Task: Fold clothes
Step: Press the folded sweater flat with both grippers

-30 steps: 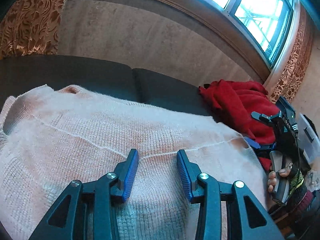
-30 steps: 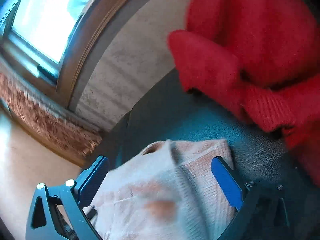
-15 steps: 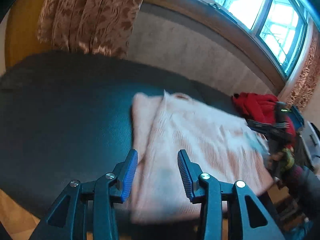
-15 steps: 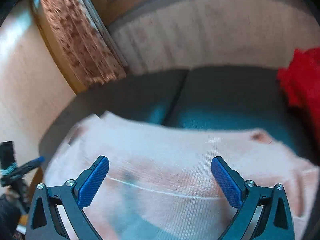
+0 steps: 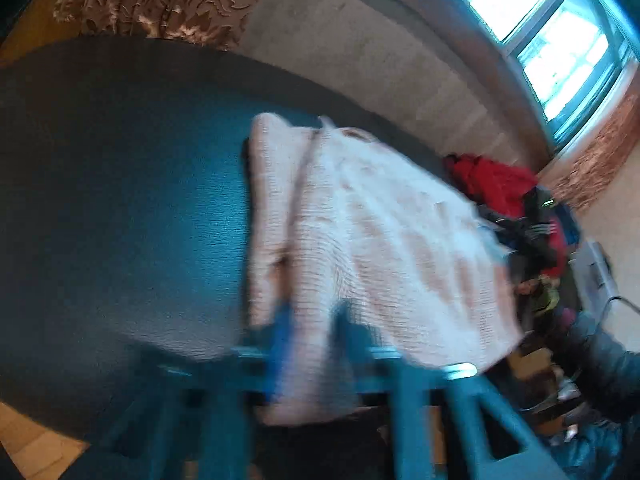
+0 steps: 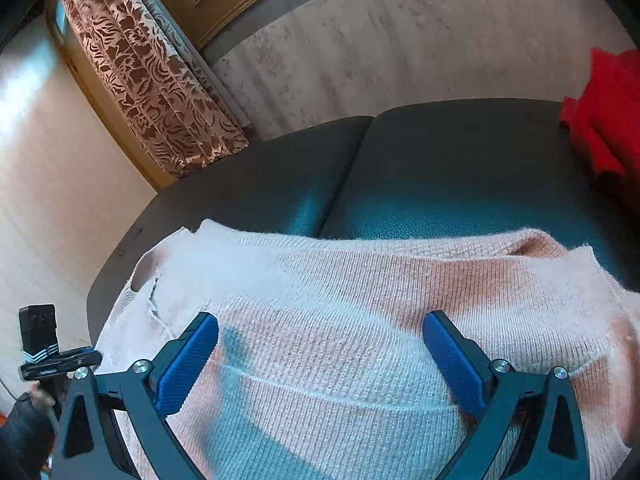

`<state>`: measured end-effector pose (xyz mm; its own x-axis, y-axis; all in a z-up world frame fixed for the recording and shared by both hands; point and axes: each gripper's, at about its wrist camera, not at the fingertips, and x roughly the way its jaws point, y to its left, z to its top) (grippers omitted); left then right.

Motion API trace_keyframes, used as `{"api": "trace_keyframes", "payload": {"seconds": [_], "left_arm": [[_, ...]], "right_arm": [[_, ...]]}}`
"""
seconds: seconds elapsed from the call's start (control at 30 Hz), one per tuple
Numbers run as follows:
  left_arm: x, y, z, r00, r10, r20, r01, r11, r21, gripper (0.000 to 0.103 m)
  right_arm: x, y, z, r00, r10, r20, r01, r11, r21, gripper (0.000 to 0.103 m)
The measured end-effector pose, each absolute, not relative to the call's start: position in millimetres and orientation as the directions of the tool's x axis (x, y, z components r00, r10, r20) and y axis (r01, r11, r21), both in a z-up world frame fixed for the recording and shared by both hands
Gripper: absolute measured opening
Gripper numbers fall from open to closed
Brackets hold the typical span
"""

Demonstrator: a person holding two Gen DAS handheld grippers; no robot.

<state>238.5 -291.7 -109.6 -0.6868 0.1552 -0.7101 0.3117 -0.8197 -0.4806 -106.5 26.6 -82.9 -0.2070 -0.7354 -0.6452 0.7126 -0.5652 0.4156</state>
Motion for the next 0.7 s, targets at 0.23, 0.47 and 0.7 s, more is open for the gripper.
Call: {"api": "trace_keyframes", "payload": {"seconds": [0.23, 0.47, 0.7], "left_arm": [[249, -297, -117, -0.647, 0.174, -0.742, 0.364, -0.784, -0.502, 0.005], [221, -297, -78, -0.727, 0.092, -0.681, 0.333, -0.819, -0.467, 0.017], [148, -275, -49, -0.753, 0.071, -0.654, 0.213, -0.914, -0.345, 0.021]], "right_arm": [[-106, 23, -82, -0.212, -0.739, -0.64, 0.718, -0.562, 0.411, 0.103], [-105, 19, -82, -0.217, -0.732, -0.646, 0.727, -0.563, 0.394, 0.103], [-103, 17, -81, -0.23, -0.721, -0.654, 0.733, -0.57, 0.371, 0.103]]}}
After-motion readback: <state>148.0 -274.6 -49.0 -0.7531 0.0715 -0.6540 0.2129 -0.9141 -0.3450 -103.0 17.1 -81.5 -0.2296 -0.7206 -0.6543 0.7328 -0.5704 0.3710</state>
